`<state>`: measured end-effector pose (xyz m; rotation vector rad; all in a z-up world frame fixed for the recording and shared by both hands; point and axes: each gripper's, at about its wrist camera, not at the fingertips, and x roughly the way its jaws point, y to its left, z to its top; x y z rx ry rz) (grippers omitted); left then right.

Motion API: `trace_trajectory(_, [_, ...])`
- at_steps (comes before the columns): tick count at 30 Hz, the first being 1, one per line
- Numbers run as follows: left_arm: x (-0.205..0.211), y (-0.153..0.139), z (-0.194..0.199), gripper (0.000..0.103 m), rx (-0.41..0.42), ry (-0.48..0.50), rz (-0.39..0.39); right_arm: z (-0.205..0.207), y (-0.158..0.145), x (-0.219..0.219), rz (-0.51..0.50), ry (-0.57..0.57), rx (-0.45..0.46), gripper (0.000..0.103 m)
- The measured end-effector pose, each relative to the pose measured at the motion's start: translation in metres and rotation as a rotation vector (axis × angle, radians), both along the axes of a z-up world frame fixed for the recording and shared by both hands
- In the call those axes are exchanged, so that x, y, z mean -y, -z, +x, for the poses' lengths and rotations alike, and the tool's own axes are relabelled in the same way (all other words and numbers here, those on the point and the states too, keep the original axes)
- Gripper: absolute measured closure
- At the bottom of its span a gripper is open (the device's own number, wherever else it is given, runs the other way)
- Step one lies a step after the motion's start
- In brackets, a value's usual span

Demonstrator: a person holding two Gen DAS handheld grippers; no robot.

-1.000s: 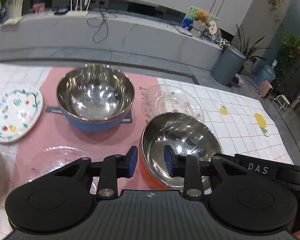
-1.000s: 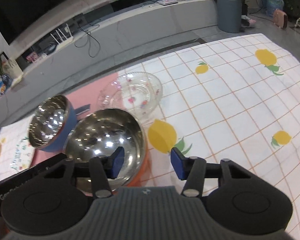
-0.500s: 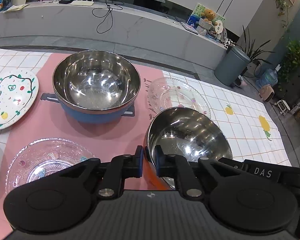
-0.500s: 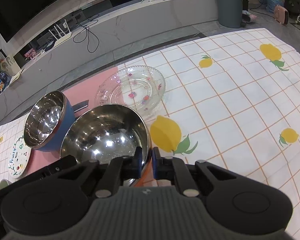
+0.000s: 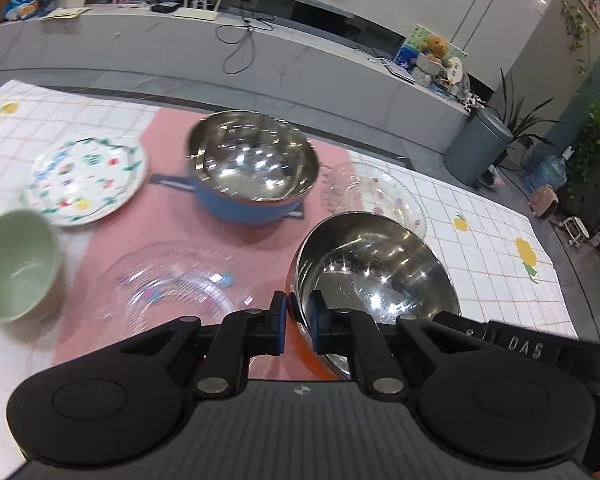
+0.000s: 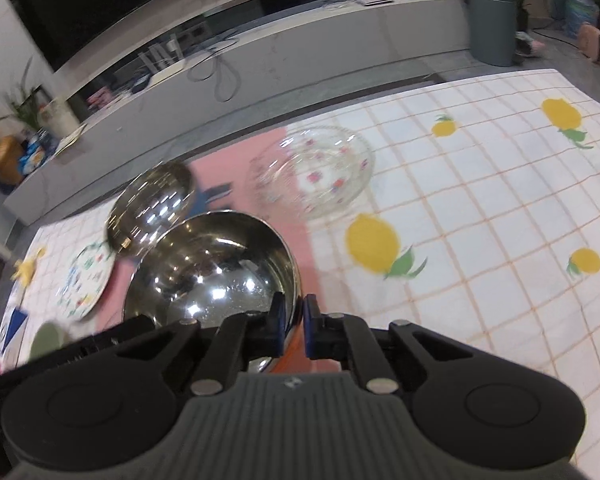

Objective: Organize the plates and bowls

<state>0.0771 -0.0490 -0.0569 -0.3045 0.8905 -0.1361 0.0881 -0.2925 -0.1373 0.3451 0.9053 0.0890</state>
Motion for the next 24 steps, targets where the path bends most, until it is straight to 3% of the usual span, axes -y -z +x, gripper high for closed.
trace_trajectory(8, [-0.044,-0.023,-0.07,0.09,-0.007,-0.117,0.02,-0.049,-0.012,-0.042,0.049,-0.148,0.014,0.097])
trace_trajectory(17, [-0.101,-0.017,-0.135,0.091,-0.073,-0.268,0.03,-0.108,-0.001,-0.106,0.07,-0.319,-0.006,0.095])
trace_trajectory(24, [-0.123,-0.003,-0.156,0.092,-0.117,-0.332,0.015,-0.125,0.008,-0.135,0.072,-0.404,-0.036,0.094])
